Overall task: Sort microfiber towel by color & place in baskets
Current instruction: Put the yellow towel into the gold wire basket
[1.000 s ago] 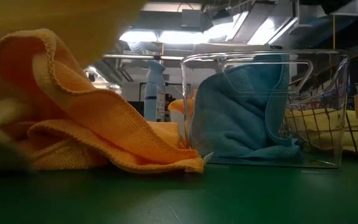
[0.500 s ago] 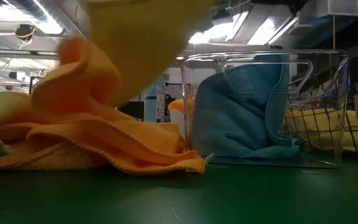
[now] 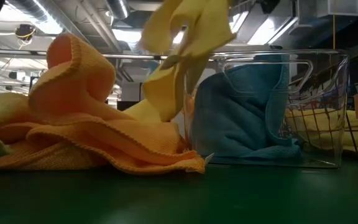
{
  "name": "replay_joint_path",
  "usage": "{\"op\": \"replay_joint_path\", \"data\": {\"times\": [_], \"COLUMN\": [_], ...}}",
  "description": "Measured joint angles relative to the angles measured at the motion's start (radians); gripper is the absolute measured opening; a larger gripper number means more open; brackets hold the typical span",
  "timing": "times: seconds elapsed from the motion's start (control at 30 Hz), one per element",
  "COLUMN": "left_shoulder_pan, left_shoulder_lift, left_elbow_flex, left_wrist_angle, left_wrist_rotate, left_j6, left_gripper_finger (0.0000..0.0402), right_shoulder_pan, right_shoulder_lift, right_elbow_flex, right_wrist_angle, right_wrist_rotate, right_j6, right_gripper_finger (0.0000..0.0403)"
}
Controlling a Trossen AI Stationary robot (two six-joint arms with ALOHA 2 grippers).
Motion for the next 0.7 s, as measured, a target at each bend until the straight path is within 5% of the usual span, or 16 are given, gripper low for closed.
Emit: {"op": "replay_joint_path", "data": {"times": [0.7], "left_shoulder_pan": [-0.002], "left_shoulder_lift": [0.0], "left_elbow_flex": [0.0], "left_wrist_angle": [0.009], "left_wrist_rotate": [0.05], "left_j6": [0.028], "left_gripper_finger": [0.0], "right_shoulder_pan": [-0.016], "right_shoulder_lift": [0.001], "right_elbow_flex": [0.0], "right_wrist_angle": [-0.074], "right_wrist_rotate": [-0.503], "right_j6": [-0.038], "right_gripper_finger": [0.0176]}}
